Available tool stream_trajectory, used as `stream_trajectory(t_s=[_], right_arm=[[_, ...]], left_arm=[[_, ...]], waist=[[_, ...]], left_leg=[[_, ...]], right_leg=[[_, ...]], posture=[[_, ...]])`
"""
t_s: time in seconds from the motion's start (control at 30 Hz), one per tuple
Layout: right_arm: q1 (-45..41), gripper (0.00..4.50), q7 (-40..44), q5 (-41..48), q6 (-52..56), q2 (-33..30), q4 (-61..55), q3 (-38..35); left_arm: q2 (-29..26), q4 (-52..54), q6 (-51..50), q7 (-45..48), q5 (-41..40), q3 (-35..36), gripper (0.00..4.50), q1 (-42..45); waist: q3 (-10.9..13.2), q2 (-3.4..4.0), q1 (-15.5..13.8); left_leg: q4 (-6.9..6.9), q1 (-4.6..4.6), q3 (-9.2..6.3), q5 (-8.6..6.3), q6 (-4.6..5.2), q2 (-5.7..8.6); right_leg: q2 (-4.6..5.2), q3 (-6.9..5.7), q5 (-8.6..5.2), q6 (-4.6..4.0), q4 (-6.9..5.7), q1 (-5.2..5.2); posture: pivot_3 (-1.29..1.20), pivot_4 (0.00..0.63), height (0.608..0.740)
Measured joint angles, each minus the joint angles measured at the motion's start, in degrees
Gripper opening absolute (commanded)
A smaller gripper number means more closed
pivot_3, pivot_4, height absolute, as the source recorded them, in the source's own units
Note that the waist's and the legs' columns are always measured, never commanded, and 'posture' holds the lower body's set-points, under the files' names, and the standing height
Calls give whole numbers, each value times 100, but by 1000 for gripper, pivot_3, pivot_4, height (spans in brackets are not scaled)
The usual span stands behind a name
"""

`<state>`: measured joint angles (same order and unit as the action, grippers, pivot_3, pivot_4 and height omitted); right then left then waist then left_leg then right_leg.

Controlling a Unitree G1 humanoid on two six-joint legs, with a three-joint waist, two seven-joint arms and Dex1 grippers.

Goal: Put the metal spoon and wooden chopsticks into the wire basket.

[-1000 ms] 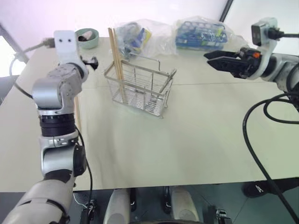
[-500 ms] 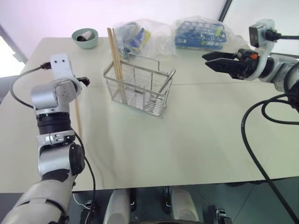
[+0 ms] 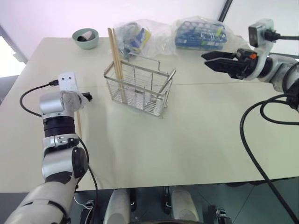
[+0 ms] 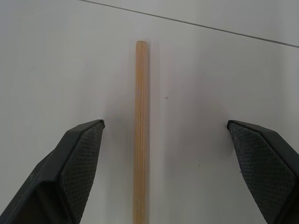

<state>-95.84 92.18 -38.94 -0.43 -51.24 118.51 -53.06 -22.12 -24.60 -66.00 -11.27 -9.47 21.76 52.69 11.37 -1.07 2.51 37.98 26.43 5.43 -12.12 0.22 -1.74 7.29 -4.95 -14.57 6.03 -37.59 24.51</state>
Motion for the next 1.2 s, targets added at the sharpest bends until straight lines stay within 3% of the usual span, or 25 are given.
stream_trajectory(t_s=[0.1,0.27,0.67,0.97,1.2], right_arm=[[0,3540,0,60,2,-2,0,0],[0,3540,0,183,-8,-14,0,96],[0,3540,0,404,-163,3,0,308],[0,3540,0,355,-168,-11,0,310],[-1,3540,0,306,-189,-68,0,308]], left_arm=[[54,-3,19,-21,-6,130,2647,0],[84,-4,37,-128,-19,321,54,0],[64,-76,207,-227,-22,478,11,1],[-715,-445,2655,235,-27,545,11,729],[-701,-295,3842,1224,-569,535,11,1180]], waist=[[0,0,9],[0,0,11],[-1,1,9],[1,-2,-14],[2,-3,-12]], left_leg=[[0,-1,1,0,0,-1],[-2,-4,4,0,-1,-2],[-2,-4,6,0,-1,-2],[-1,2,8,-6,-10,1],[-1,4,9,-1,-1,1]], right_leg=[[0,0,0,0,0,0],[0,0,0,0,-2,0],[1,1,0,0,-3,0],[7,0,0,0,0,3],[7,-1,1,0,1,3]], posture=[[0,150,707],[0,150,707],[0,150,707],[0,150,707],[0,150,707]])
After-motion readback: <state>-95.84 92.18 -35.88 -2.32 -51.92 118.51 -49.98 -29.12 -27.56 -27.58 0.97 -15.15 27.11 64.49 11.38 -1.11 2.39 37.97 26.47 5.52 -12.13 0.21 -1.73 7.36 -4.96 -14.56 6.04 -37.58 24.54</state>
